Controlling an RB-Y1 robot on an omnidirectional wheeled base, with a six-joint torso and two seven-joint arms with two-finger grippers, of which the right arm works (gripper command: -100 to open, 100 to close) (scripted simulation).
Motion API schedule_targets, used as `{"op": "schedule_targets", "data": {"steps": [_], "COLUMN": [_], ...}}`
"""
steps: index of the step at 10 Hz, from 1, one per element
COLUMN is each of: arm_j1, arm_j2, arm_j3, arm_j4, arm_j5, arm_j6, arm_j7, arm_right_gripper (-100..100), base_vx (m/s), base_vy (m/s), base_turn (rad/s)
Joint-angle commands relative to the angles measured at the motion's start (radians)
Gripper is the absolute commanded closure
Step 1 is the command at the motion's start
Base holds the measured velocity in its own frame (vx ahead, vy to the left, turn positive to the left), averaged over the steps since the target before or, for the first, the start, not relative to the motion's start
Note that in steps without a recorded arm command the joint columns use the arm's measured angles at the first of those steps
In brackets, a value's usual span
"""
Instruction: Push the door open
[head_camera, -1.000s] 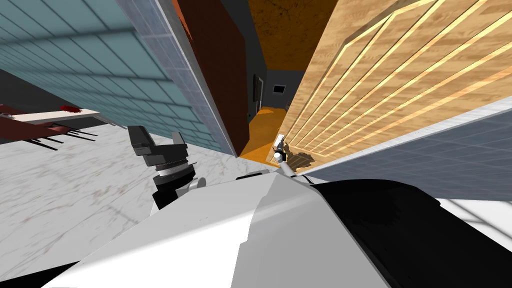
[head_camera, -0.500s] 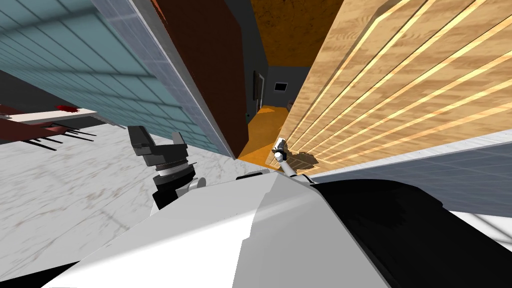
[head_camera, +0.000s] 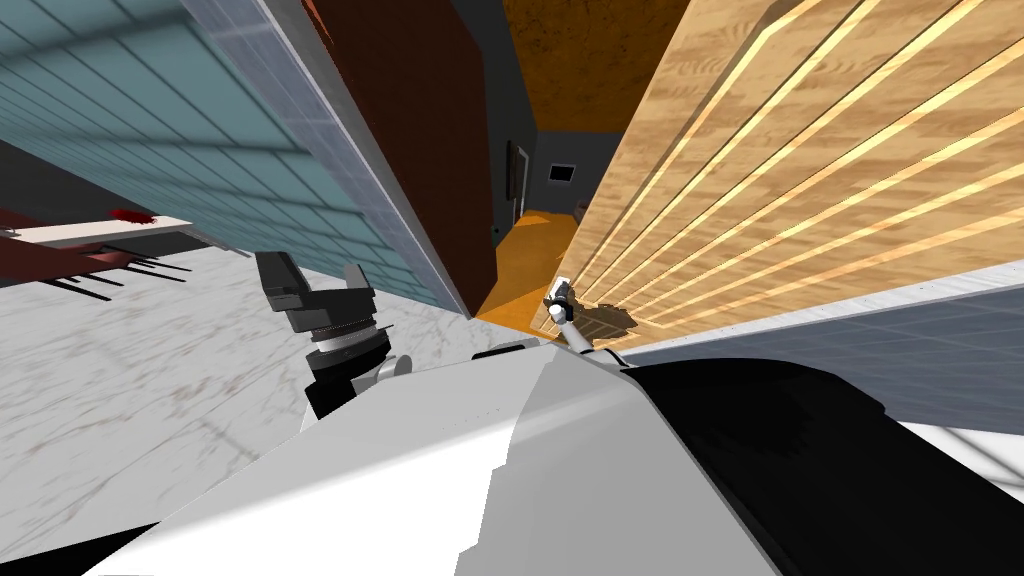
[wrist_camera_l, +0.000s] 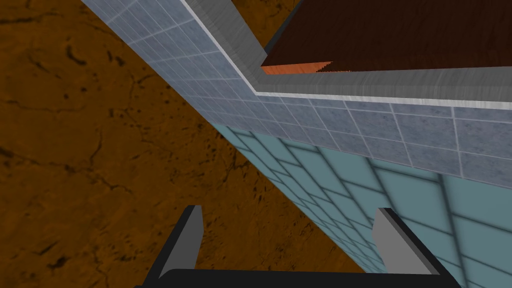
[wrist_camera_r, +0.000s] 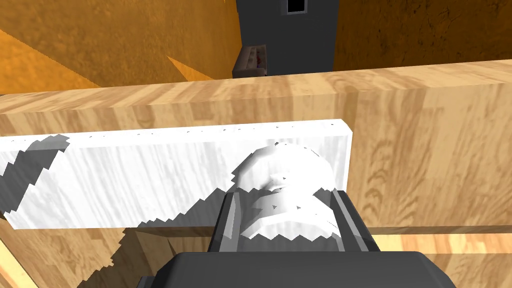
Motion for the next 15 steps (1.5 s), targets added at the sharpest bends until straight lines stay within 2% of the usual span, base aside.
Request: {"op": "schedule_targets", "data": {"steps": [1, 6, 15], "arm_j1": [-0.001, 0.001, 0.001], "arm_j2": [0.0, -0.009, -0.037], "arm_j3": [0.0, -0.024, -0.095], "arm_j4": [-0.001, 0.021, 0.079], "arm_j5": [0.0, -0.019, -0.073], "arm_j6": [0.0, -0.02, -0.082], "arm_j7": [-0.001, 0.008, 0.032], "arm_right_gripper": [100, 100, 100], "base_vx": [-0.008, 0.112, 0.198], "base_vy": [0.005, -0.02, -0.043], "base_turn": [-0.001, -0.015, -0.027]}}
